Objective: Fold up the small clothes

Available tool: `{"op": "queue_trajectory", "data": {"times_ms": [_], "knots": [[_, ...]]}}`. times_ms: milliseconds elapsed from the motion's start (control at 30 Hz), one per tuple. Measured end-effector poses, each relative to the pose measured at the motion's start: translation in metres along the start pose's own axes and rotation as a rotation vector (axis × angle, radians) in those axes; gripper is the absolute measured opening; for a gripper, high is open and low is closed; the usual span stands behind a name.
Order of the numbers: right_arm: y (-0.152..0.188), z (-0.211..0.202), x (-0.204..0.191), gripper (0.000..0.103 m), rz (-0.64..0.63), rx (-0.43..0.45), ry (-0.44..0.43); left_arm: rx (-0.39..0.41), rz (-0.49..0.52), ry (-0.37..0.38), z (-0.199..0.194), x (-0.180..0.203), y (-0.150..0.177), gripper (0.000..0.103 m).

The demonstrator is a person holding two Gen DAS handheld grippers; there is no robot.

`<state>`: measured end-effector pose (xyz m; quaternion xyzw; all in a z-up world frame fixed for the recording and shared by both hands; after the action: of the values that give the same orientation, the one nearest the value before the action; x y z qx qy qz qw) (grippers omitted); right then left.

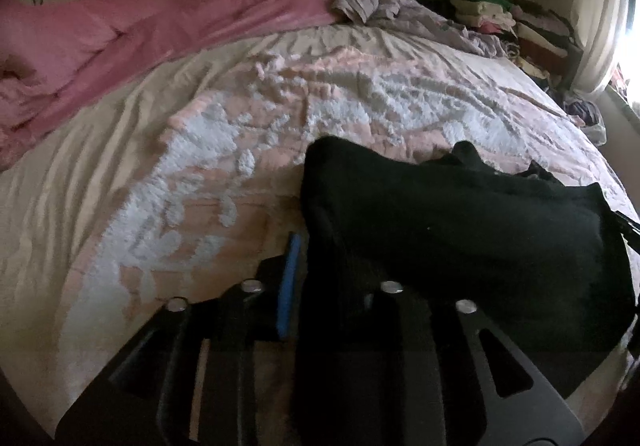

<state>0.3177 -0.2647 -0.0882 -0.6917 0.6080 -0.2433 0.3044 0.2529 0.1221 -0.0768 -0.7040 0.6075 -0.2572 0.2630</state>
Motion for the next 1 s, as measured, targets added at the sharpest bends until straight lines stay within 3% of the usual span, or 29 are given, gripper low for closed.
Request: {"op": "queue_trajectory", "data": {"times_ms": [167,333,1000], "knots": [[-0.004,-0.022,-0.010,0.055,0.002,0.041,-0.040,0.004,0.008,0.013,-0.012,0.005,0.001,0.029],[-0.001,-0.045,-0.022,0.058,-0.001,0.070,-0.086,0.019,0.014,0.028,-0.025,0.012,0.002,0.036],[0.032,-0.101,-0.072,0.058,-0.048,0.102,-0.188,0.035,0.037,0.053,-0.058,0.022,0.023,0.039]]}}
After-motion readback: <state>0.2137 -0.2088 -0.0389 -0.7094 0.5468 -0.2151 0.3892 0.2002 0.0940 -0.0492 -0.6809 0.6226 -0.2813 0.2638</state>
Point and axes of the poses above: each gripper's, at about its wrist camera, not at the fingertips, and z roughly the way its jaws point, x to its right, y to its underside, the point moved 6 cm from there along z, roughly the way its jaws point
